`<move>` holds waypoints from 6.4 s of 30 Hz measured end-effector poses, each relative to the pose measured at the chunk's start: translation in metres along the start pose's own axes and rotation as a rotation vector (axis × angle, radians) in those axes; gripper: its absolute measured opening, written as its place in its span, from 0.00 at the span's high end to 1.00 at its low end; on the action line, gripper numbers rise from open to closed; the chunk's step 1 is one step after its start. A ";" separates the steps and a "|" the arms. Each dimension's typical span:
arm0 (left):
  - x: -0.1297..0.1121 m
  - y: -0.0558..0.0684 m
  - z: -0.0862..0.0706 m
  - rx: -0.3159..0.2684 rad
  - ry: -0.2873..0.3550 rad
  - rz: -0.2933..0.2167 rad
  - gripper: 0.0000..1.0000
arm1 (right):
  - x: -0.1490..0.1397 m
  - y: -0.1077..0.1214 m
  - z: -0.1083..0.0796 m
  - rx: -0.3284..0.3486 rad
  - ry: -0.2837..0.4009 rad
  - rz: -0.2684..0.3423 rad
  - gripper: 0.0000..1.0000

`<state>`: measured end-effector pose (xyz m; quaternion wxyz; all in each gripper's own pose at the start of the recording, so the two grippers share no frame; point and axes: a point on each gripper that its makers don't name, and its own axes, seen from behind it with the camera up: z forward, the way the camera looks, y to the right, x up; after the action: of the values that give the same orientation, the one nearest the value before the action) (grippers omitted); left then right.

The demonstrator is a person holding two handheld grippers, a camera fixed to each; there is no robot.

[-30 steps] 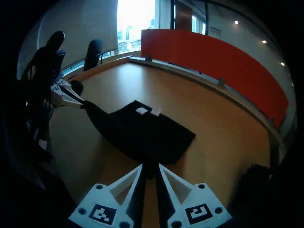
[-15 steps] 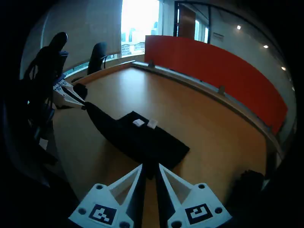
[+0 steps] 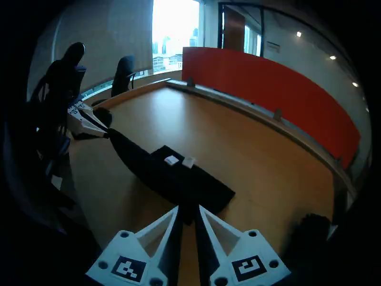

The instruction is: Fold towel

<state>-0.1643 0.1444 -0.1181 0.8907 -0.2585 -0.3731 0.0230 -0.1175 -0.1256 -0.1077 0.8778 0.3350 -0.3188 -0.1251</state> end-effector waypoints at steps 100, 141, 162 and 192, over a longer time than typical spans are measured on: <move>-0.014 -0.072 0.172 0.097 -0.120 0.087 0.45 | -0.078 0.098 0.137 -0.100 -0.195 0.098 0.34; 0.018 -0.102 0.152 0.167 -0.054 0.071 0.08 | -0.048 0.124 0.139 -0.162 -0.140 0.106 0.07; -0.008 -0.082 0.126 0.165 -0.053 0.008 0.06 | -0.061 0.086 0.103 -0.166 -0.110 0.167 0.07; -0.044 -0.082 0.064 0.263 -0.011 -0.121 0.06 | -0.075 0.063 0.088 -0.114 -0.125 0.110 0.06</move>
<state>-0.2523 0.0913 -0.0697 0.9147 -0.1167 -0.3865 0.0195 -0.2315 -0.0910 -0.0506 0.8793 0.2581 -0.3832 -0.1156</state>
